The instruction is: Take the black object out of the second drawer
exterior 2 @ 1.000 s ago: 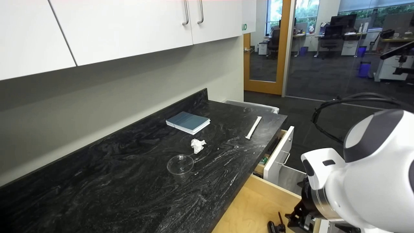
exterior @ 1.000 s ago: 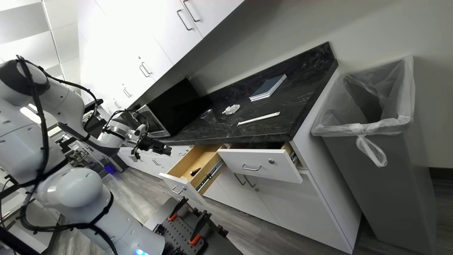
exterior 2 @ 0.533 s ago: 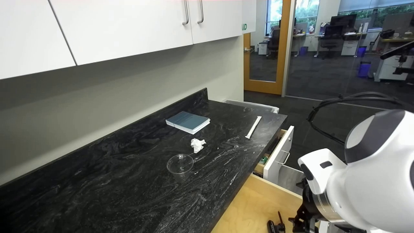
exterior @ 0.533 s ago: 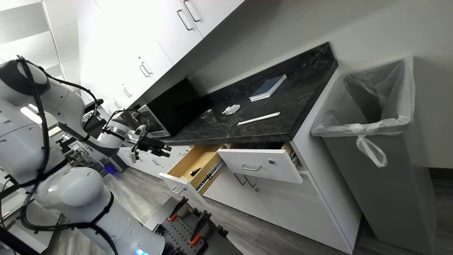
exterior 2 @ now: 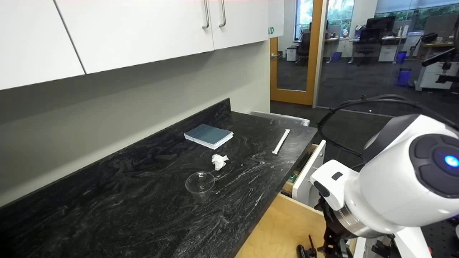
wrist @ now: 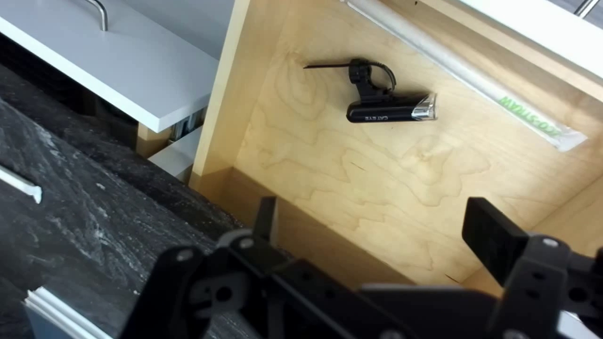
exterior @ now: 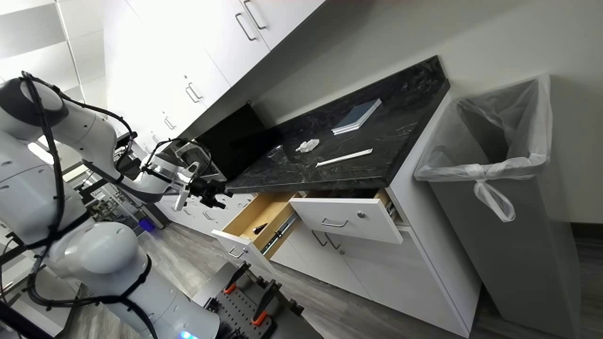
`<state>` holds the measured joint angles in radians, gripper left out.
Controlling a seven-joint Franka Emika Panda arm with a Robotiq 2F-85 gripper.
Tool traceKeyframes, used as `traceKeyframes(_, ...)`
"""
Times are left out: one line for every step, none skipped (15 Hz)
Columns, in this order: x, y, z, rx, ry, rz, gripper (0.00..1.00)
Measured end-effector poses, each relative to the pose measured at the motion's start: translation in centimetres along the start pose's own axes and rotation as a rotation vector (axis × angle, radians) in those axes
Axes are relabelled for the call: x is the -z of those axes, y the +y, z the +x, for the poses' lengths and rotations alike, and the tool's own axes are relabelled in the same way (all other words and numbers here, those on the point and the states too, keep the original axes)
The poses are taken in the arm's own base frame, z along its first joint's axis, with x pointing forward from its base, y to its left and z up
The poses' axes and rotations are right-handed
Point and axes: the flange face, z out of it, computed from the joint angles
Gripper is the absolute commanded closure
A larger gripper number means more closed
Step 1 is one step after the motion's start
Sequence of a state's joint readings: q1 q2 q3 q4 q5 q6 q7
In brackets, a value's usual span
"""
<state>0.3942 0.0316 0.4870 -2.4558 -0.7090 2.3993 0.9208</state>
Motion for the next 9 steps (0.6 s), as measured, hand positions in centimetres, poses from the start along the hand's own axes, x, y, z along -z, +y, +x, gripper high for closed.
traceKeyframes(0.1, -0.2, -0.1, 0.001, 0.002, 0.001, 0.00)
traceKeyframes(0.2, -0.4, -0.2, 0.003, 0.003, 0.002, 0.00)
traceKeyframes(0.2, -0.5, -0.2, 0.005, 0.003, 0.002, 0.00)
traceKeyframes(0.1, -0.4, -0.2, 0.024, 0.001, 0.003, 0.00)
traceKeyframes(-0.1, -0.1, -0.1, 0.062, -0.006, 0.004, 0.00)
traceKeyframes(-0.2, 0.1, 0.2, 0.110, -0.009, 0.024, 0.00)
traceKeyframes(-0.4, 0.5, 0.5, 0.162, -0.012, 0.046, 0.00)
traceKeyframes(-0.6, 0.8, 0.7, 0.210, -0.019, 0.064, 0.00)
traceKeyframes(-0.8, 1.1, 0.8, 0.260, -0.031, 0.080, 0.00)
